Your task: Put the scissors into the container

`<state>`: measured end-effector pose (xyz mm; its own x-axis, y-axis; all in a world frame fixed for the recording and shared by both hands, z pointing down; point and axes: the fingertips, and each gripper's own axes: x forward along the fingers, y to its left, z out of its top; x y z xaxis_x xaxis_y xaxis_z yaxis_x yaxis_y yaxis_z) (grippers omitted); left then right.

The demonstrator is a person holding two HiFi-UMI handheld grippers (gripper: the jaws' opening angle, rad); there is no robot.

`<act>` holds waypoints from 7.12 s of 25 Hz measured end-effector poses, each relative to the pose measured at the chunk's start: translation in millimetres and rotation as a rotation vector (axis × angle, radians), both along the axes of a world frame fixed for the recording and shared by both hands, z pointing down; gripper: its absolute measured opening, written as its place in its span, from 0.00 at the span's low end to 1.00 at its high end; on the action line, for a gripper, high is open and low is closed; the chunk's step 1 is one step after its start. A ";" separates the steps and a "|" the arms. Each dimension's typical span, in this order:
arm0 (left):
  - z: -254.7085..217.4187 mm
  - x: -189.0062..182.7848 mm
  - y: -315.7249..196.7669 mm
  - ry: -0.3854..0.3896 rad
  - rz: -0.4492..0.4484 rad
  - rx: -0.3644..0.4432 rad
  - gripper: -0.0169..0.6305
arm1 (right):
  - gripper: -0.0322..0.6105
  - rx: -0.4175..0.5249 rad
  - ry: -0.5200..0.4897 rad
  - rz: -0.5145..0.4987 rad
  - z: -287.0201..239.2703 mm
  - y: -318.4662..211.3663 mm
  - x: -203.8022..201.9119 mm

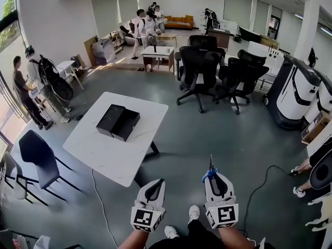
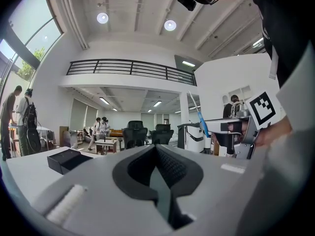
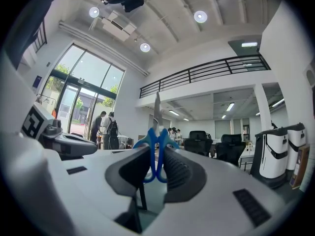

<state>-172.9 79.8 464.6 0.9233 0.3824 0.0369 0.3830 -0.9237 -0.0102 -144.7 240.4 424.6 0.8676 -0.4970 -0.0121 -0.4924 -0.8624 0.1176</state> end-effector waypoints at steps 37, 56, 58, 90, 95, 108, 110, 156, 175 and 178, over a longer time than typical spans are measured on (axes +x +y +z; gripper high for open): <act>3.6 172.6 45.0 -0.052 -0.217 0.036 0.04 | 0.19 0.040 -0.051 -0.187 26.8 54.1 196.2; 6.2 233.0 -38.9 -0.044 -0.252 0.024 0.04 | 0.19 0.020 -0.051 -0.270 19.4 -52.0 261.5; 3.3 241.6 -57.5 -0.042 -0.264 0.017 0.04 | 0.19 0.010 -0.050 -0.286 18.1 -73.2 270.4; 40.1 297.7 -292.9 -0.111 -0.664 -0.060 0.04 | 0.19 -0.105 -0.061 -0.748 31.6 -346.8 385.3; 41.9 319.4 -303.2 -0.116 -0.741 -0.042 0.04 | 0.19 -0.132 -0.078 -0.864 41.4 -371.2 413.7; 61.7 324.0 -329.2 -0.168 -1.035 -0.064 0.04 | 0.19 -0.256 -0.092 -1.229 80.9 -440.2 436.7; 61.9 320.9 -332.0 -0.176 -1.088 -0.065 0.04 | 0.19 -0.287 -0.082 -1.303 87.0 -449.4 434.7; 119.2 243.3 -359.4 -0.246 -1.345 -0.143 0.04 | 0.19 -1.521 0.246 -1.820 323.8 -520.0 381.0; 121.8 237.1 -356.1 -0.266 -1.336 -0.140 0.04 | 0.24 -1.543 0.232 -1.821 325.0 -524.2 373.7; 116.7 238.1 -354.3 -0.262 -1.342 -0.140 0.04 | 0.24 -1.493 0.238 -1.818 308.4 -522.5 374.0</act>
